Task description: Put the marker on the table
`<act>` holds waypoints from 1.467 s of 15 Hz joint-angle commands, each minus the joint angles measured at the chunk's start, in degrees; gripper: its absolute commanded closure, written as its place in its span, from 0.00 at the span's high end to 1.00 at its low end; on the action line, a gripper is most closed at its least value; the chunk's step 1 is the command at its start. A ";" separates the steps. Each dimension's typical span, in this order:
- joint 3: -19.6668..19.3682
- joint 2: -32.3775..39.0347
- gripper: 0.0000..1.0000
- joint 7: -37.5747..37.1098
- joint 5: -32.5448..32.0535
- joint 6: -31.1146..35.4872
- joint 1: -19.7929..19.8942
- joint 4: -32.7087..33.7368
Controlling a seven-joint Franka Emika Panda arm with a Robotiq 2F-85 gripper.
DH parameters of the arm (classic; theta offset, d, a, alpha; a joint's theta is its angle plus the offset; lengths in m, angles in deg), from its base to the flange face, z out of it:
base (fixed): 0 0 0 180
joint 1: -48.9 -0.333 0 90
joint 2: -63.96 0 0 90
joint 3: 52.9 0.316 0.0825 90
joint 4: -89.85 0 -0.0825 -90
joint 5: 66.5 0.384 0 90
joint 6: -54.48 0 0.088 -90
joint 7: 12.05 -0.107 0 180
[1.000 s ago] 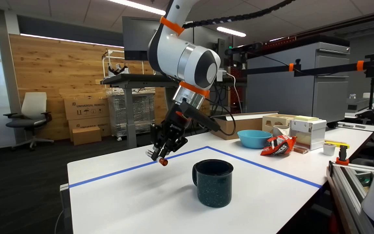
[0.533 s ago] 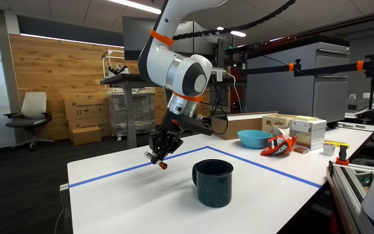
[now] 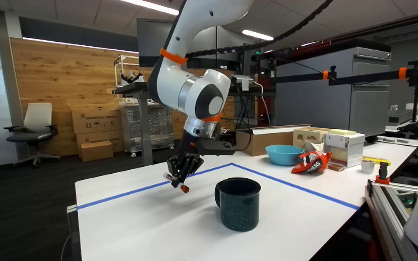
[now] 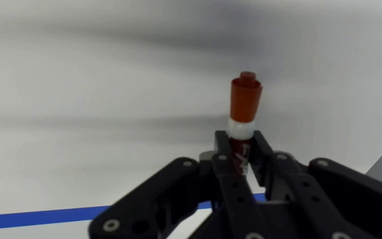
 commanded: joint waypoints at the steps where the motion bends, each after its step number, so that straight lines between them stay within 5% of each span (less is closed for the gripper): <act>1: -0.41 4.75 0.05 -0.25 0.17 4.28 -1.13 3.50; 2: -0.48 5.74 0.05 -0.76 0.08 4.98 -1.22 3.96; 3: -0.38 6.57 0.18 -0.88 0.34 5.60 -1.16 4.51; 4: -0.37 7.19 0.45 -1.34 0.31 6.07 -1.20 4.83; 5: -0.29 7.63 0.46 -1.75 0.26 6.20 -1.21 5.10; 12: -0.08 5.19 0.97 -8.15 -0.02 4.64 -1.58 4.22; 18: -2.58 -0.09 1.00 -21.72 -2.61 6.05 -3.58 0.09; 21: -5.67 -4.20 1.00 -32.97 -11.26 5.98 -5.08 -5.25; 22: -10.17 -5.58 1.00 -35.59 -13.00 3.73 -8.70 -6.94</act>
